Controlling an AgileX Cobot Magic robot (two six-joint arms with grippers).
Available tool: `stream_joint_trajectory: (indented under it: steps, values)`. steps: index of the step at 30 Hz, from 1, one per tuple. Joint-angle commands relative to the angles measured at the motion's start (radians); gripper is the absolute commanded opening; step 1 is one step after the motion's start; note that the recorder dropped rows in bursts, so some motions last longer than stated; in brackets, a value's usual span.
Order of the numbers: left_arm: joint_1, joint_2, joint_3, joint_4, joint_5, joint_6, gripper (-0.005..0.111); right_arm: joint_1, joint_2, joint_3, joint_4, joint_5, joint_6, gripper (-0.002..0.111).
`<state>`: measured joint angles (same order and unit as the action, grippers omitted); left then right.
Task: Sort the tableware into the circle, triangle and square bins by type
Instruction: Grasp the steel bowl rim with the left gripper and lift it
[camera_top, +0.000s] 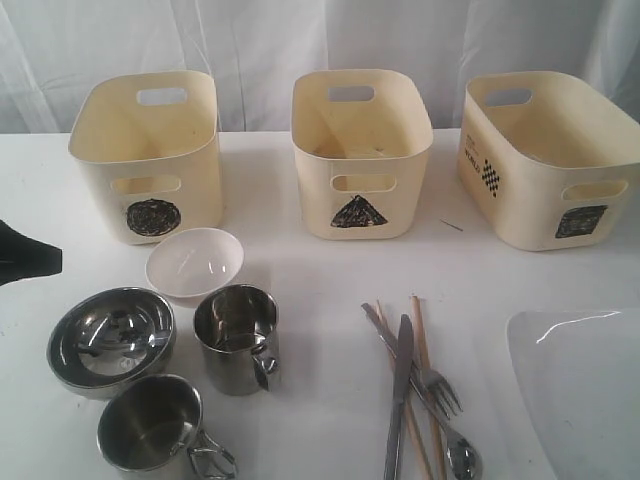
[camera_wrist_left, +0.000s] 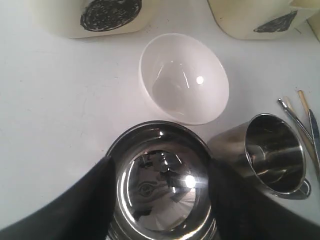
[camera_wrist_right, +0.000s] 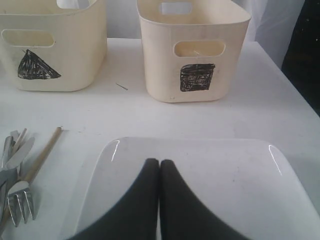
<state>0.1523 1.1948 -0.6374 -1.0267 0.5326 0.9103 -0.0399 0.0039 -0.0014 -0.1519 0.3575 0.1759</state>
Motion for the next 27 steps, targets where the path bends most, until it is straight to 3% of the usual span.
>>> stream_joint_trajectory:
  steps: [1, 14, 27]
  values:
    - [-0.003, 0.049, -0.003, -0.057, 0.023, 0.009, 0.061, 0.000, -0.004, 0.001, 0.002, -0.005, 0.005, 0.000]
    - [-0.003, 0.238, -0.003, -0.057, 0.003, 0.016, 0.061, 0.000, -0.004, 0.001, 0.002, -0.005, 0.005, 0.000]
    - [-0.003, 0.426, -0.003, -0.113, -0.087, 0.266, 0.058, 0.000, -0.004, 0.001, 0.002, -0.005, 0.005, 0.000]
